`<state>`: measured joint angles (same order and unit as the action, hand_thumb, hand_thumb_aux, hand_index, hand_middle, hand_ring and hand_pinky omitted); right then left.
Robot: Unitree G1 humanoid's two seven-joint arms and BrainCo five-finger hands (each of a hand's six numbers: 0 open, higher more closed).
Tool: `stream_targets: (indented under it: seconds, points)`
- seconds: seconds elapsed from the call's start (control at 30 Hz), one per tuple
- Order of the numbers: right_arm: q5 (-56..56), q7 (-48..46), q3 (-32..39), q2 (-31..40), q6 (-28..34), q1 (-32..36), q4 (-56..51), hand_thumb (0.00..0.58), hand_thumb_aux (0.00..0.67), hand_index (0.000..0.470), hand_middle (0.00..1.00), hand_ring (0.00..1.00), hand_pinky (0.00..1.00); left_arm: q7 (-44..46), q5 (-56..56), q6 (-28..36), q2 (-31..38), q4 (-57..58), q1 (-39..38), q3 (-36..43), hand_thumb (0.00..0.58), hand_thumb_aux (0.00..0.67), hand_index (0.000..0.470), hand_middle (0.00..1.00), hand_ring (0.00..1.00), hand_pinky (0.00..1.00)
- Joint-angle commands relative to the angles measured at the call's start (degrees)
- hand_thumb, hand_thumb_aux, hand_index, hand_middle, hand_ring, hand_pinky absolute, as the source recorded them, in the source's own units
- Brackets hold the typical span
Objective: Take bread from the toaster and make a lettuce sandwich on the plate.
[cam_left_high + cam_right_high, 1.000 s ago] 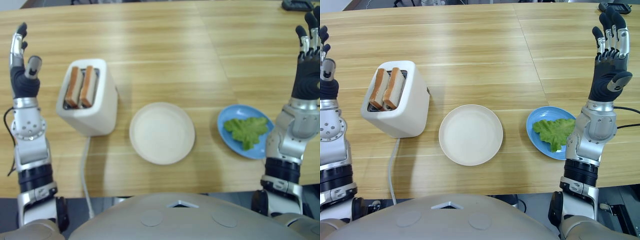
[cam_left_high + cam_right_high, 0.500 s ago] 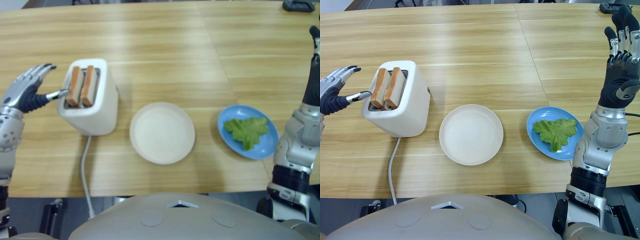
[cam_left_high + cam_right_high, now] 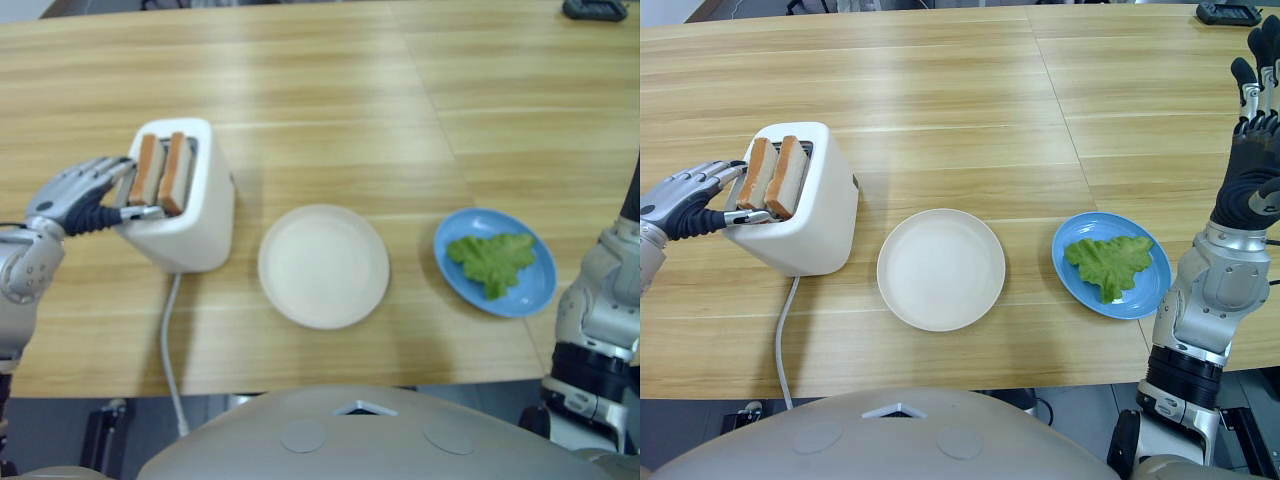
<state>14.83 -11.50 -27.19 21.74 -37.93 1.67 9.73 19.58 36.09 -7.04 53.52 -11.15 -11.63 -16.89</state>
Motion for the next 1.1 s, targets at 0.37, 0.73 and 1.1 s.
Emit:
stream_targets:
  seconds: [0.37, 0.73, 1.1]
  points:
    - [0.04, 0.32, -0.59, -1.22, -2.72, -2.03, -0.26, 0.000, 0.000, 0.000, 0.00, 0.00, 0.00, 1.38, -1.92, 3.92, -3.72, 2.13, 9.07, 5.76, 0.580, 0.670, 0.460, 0.00, 0.00, 0.00]
    - [0.68, 0.07, -0.69, -1.06, -4.01, -2.26, -1.71, 0.000, 0.000, 0.000, 0.00, 0.00, 0.00, -1.66, -10.95, 9.17, -12.36, 6.61, 14.28, 3.45, 0.580, 0.670, 0.460, 0.00, 0.00, 0.00]
    - [0.72, -0.24, -0.38, -0.97, -5.00, -2.15, -2.89, 0.000, 0.000, 0.000, 0.00, 0.00, 0.00, -6.73, -15.84, 6.07, -15.33, 10.13, 15.45, 3.04, 0.580, 0.670, 0.460, 1.00, 1.00, 1.00]
